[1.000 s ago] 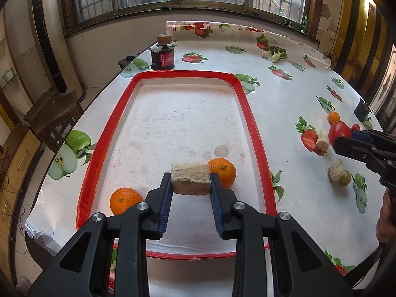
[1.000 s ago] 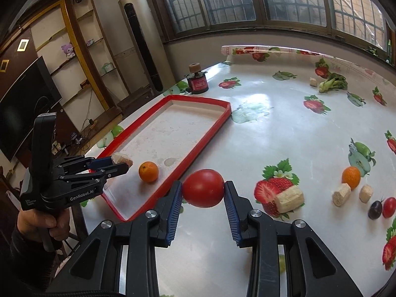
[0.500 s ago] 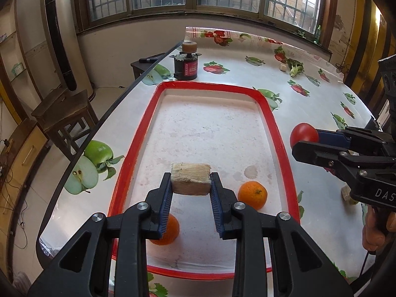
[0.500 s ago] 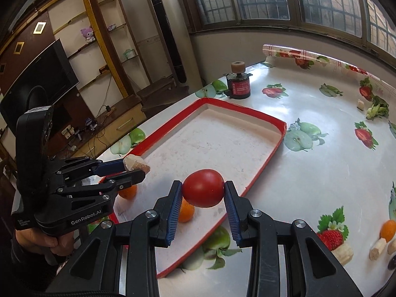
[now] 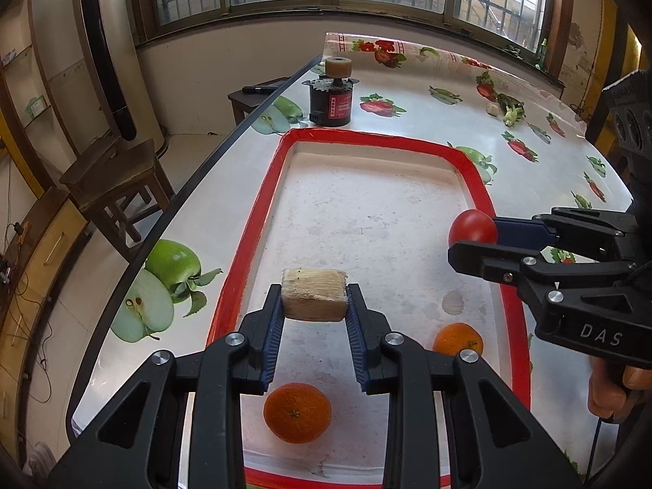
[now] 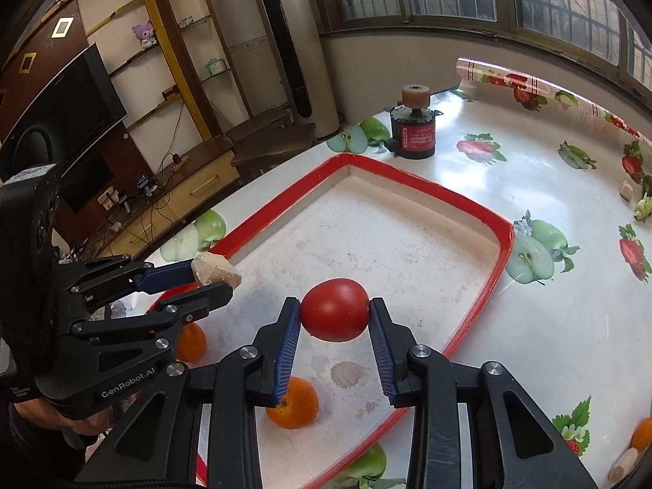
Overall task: Organize fruits
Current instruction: 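Lower the tomato and cube into the tray and open both grippers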
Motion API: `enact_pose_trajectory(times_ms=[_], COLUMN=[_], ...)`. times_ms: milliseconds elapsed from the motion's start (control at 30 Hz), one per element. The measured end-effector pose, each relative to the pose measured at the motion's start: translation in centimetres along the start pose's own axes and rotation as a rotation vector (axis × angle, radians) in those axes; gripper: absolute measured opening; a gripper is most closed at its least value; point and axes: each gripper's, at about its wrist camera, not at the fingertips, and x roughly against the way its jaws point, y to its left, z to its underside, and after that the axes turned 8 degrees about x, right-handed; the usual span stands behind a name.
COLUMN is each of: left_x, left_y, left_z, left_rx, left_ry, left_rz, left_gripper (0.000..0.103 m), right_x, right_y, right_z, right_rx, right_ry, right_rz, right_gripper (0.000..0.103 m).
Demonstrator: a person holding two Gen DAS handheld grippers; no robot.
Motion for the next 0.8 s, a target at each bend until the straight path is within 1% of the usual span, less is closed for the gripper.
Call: enact_pose_trajectory(times_ms=[200,500,667,700,767,800], left_x=[-1.2,-2.1,-2.6,-2.6,-2.5,-2.3], left_y=[0.1,-0.1,0.2,0.3,0.5,0.6], left_z=[0.1,0.4,0.7,0.7,0.7,0.8], left_rx=[0.008,0.009,0.031,0.036,0.047,0.05], left_ry=[0.031,0.062,0.087,0.091,0.089,0.082], left_rz=[-0.011,-0.02,-0.047,-0.047,-0.047,-0.049], left_gripper=[0.027,0.027,0.027,0.029,0.043,0.057], right_x=[-1.3,-2.1,-2.4,-2.4,-2.2,-2.0], right_y=[-0.1,0.0,0.0,0.0,0.1,0.1], right_z=[0.4,0.8,0.8,0.9,0.9,0.9], right_rx=[0.002,0.016,0.023,0.024,0.03,0.032], right_ry=[0.03,0.053,0.065,0.066,0.063,0.057], right_rz=[-0.004,0.012,0.024,0.024,0.023,0.026], right_gripper=[0.035,0.035,0.036,0.036,0.04,0.048])
